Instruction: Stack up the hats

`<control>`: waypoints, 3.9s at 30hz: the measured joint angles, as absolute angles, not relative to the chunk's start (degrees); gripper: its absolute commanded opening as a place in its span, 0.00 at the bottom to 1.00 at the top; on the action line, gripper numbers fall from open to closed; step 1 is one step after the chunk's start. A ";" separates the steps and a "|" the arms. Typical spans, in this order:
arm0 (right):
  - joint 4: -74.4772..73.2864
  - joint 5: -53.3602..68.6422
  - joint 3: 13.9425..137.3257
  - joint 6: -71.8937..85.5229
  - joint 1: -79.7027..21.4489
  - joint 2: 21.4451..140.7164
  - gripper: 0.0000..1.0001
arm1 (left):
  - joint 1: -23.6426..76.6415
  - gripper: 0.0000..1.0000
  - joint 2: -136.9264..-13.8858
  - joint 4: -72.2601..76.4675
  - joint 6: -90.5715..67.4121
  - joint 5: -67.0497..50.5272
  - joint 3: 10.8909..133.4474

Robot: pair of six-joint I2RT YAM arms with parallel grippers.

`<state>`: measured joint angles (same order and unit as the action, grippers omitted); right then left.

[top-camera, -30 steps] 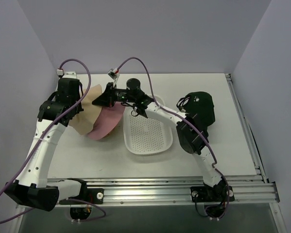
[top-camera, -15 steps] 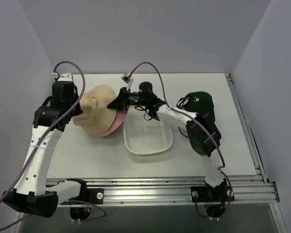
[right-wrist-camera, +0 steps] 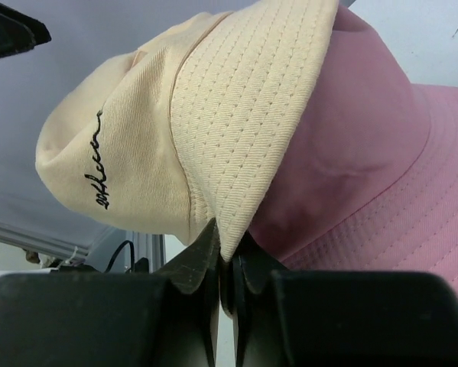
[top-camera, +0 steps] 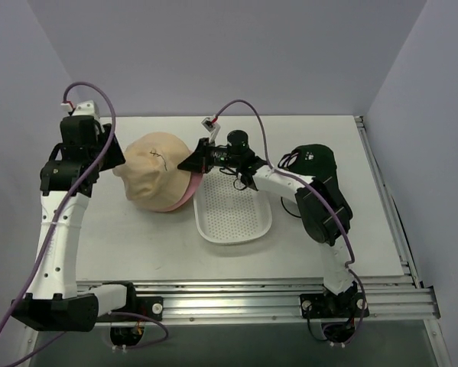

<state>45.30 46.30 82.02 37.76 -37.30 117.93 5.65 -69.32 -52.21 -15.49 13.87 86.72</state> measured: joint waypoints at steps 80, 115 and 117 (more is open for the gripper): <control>-5.19 51.96 125.78 22.15 -32.18 139.79 0.01 | -22.98 0.67 -107.79 31.59 -45.98 -59.13 74.50; 9.34 53.06 117.10 30.24 -30.48 137.93 0.00 | -21.04 0.02 -112.18 12.69 -33.52 -57.78 78.00; 12.14 53.01 115.39 31.97 -29.98 137.38 0.00 | -21.04 0.02 -111.53 9.78 -31.59 -55.96 78.72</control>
